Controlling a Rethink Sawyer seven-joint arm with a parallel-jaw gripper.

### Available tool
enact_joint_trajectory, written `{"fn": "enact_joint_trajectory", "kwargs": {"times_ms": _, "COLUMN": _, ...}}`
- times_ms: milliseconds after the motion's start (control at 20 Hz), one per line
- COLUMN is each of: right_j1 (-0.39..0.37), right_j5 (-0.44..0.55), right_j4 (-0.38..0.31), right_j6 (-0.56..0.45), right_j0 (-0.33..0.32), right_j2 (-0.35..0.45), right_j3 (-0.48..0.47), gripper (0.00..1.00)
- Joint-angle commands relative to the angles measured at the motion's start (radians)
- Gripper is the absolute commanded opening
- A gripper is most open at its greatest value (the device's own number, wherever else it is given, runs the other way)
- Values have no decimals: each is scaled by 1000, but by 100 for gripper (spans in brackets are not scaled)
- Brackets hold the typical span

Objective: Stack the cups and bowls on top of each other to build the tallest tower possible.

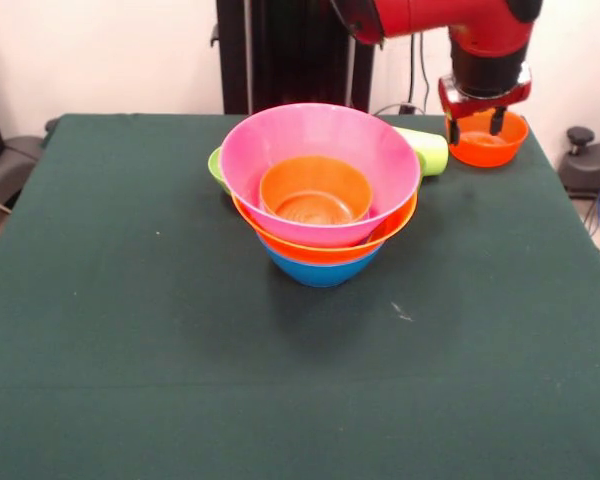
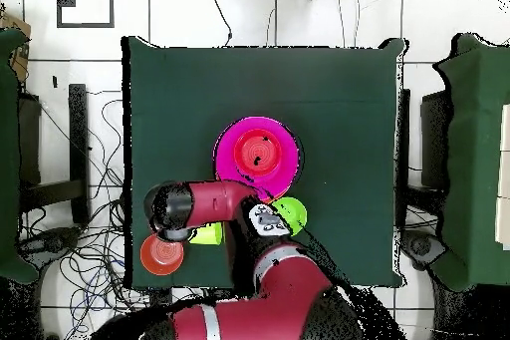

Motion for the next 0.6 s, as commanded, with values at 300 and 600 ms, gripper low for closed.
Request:
{"fn": "enact_joint_trajectory", "kwargs": {"times_ms": 300, "right_j1": -99, "right_j5": 34, "right_j4": -61, "right_j6": -5, "right_j0": -101, "right_j2": 12, "right_j3": -40, "gripper": 100}}
{"fn": "enact_joint_trajectory", "kwargs": {"times_ms": 600, "right_j1": -84, "right_j5": 18, "right_j4": -54, "right_j6": -3, "right_j0": -114, "right_j2": 50, "right_j3": -12, "gripper": 100}}
